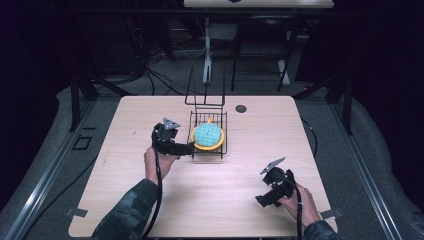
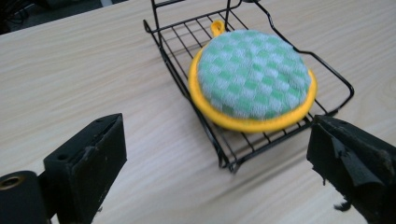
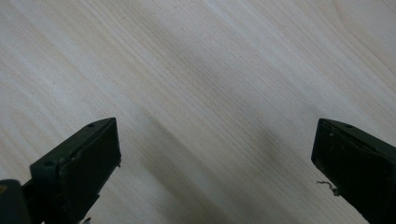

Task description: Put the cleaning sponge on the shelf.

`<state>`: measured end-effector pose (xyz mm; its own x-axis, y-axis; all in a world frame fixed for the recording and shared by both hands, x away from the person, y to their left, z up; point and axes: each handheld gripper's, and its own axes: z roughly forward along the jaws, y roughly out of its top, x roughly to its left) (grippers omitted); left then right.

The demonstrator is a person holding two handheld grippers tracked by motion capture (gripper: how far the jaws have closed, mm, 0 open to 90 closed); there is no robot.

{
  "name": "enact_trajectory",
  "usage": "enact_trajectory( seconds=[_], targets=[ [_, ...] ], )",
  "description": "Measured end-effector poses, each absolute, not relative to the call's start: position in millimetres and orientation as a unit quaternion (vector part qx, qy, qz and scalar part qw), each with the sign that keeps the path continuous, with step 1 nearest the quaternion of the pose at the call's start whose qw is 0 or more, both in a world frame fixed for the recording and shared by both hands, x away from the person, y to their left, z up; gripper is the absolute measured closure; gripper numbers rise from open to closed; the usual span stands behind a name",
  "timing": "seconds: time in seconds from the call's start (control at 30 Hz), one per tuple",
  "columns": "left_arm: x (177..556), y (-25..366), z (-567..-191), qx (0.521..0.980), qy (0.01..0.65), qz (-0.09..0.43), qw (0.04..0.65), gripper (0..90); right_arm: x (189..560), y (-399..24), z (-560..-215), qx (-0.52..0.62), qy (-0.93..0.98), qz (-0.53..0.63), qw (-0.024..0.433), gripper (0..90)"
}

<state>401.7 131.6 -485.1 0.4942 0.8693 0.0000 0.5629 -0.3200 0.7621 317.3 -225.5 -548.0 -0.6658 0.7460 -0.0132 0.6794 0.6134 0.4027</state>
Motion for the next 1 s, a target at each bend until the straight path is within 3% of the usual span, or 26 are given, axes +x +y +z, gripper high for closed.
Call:
enact_trajectory(
  seconds=[0.5, 0.77, 1.0],
  targets=[
    [345.4, 181.6, -489.2, 0.804, 0.460, 0.189, 0.327, 0.0, 317.7, -225.6, -548.8, 0.400, 0.894, 0.182, 0.092, 1.2],
    [311.7, 210.2, -517.0, 0.804, 0.477, 0.201, 0.294, 0.0, 318.3, -225.9, -550.4, 0.399, 0.895, 0.177, 0.093, 1.3],
    [316.9, 218.2, -534.4, 0.809, 0.490, 0.180, 0.271, 0.0, 318.5, -225.0, -553.5, 0.398, 0.895, 0.175, 0.095, 2.0]
  ],
)
